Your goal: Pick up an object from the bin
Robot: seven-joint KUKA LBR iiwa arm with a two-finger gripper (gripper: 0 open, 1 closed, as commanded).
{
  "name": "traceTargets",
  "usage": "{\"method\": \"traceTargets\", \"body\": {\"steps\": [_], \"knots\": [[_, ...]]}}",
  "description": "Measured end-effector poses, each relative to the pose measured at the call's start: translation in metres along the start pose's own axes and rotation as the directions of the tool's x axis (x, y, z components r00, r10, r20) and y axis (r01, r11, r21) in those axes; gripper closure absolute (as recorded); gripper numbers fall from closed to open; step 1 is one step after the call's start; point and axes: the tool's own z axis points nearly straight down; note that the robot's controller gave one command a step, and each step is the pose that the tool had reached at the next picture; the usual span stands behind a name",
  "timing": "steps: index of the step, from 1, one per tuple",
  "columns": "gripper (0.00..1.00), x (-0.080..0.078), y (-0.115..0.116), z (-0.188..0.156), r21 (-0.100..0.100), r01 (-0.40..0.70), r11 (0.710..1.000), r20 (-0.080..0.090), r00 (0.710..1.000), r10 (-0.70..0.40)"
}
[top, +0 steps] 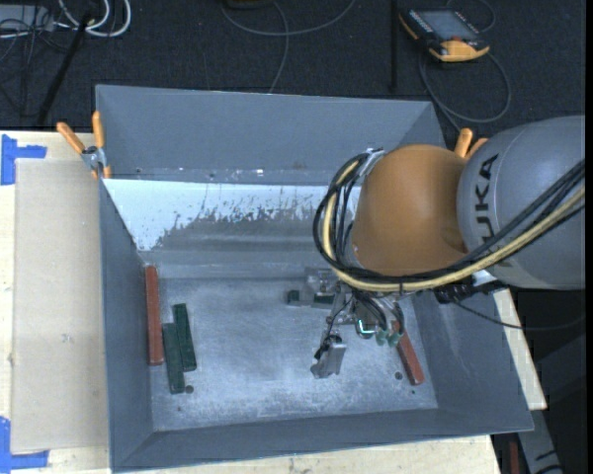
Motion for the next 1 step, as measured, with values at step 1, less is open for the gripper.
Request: {"method": "traceTargets", "body": {"steps": [1], "knots": [[0.0,-0.014,-0.1028,0.017,0.003,-0.057,0.998,0.008,0.998,0.057]]}}
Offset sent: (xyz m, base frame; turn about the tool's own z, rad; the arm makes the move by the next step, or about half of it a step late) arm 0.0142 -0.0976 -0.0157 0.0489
